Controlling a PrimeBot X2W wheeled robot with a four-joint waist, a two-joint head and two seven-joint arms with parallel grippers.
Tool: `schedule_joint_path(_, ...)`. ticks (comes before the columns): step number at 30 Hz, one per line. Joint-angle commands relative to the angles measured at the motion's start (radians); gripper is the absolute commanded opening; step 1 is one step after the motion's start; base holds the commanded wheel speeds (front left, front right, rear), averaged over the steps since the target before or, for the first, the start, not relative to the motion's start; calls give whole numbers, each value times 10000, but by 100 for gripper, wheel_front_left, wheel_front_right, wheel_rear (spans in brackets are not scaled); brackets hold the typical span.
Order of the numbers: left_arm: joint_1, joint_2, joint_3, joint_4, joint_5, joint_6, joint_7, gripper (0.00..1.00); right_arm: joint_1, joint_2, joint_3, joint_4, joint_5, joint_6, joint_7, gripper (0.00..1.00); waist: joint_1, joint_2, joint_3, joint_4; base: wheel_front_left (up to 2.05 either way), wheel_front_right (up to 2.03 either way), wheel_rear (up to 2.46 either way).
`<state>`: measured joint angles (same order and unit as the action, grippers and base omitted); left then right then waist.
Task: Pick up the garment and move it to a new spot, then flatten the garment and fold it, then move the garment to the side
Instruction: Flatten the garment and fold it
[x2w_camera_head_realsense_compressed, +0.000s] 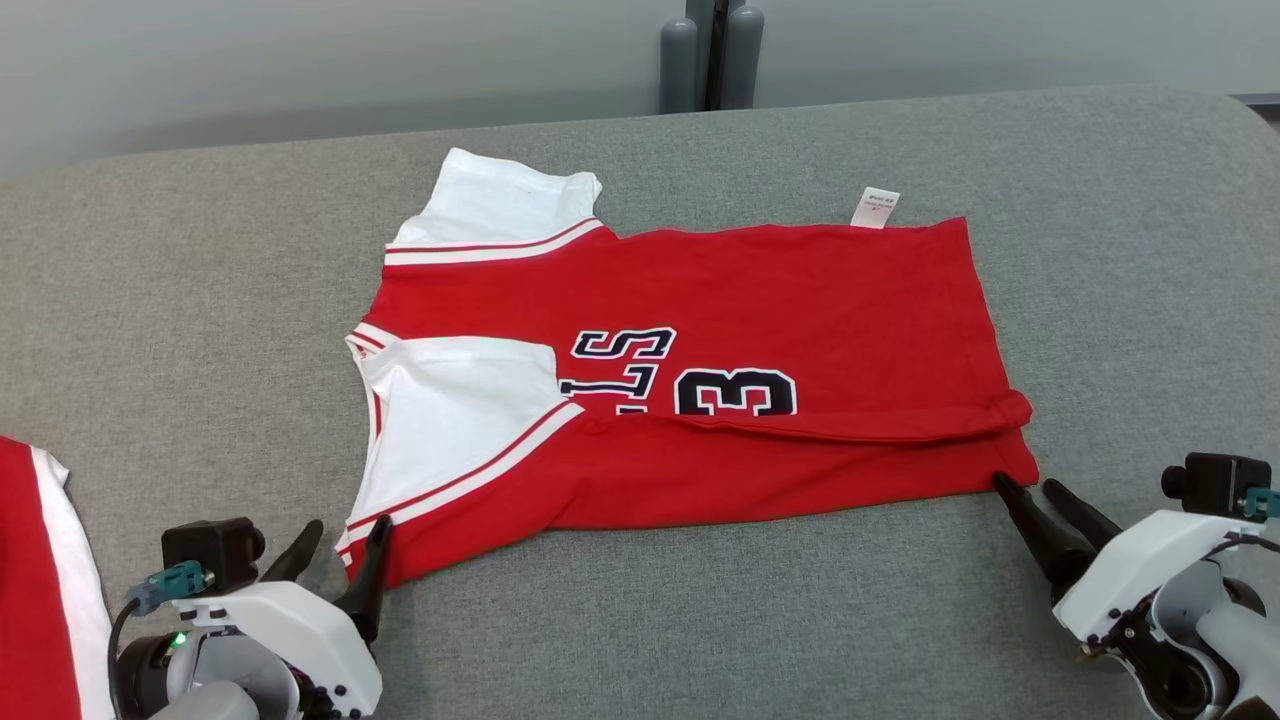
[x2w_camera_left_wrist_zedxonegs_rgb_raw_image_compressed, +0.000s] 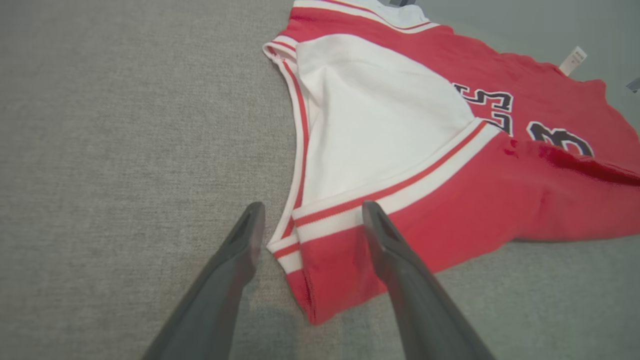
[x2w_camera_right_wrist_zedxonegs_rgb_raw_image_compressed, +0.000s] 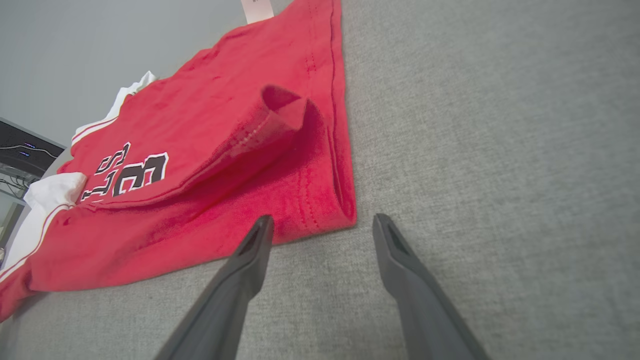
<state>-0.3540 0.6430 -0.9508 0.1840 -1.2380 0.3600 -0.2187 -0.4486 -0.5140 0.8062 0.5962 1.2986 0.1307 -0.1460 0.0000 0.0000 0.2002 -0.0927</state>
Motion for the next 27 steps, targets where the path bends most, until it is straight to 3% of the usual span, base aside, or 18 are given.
schedule_joint_path(1, -118, -13, 26, 147, -67, -72, 49, 100, -144, -21, -47, 64, -7, 3, 56, 100, 0, 0, 9, 6, 0, 0, 0)
schedule_joint_path(9, -241, -435, -273, 836, -364, -565, 714, 100, -247, 185, 50, 188, 314, 3, 902, 100, 0, 0, 85, 29, 0, 0, 0)
schedule_joint_path(16, -174, -494, -31, 1264, -695, -485, 807, 100, -167, 241, 147, 109, 446, 3, 1208, 100, 0, 0, 118, 78, 0, 0, 0)
schedule_joint_path(23, 84, -604, -137, 1097, -1096, -814, 1337, 100, -65, 275, 255, 57, 551, 3, 1451, 98, 0, 0, 50, 91, 0, 0, 0)
schedule_joint_path(24, 86, -629, -132, 1068, -1105, -884, 1327, 74, -54, 274, 283, 35, 579, 3, 1491, 49, 0, 0, 38, 89, 0, 0, 0)
schedule_joint_path(26, 76, -665, -54, 1041, -1118, -932, 1208, 14, -55, 264, 309, -15, 580, 3, 1519, 30, 0, 0, 15, 85, 0, 0, 0)
schedule_joint_path(27, 61, -659, -59, 1046, -1112, -936, 1206, 0, -68, 249, 318, -47, 589, 3, 1524, 0, 0, 0, -1, 84, 0, 0, 0)
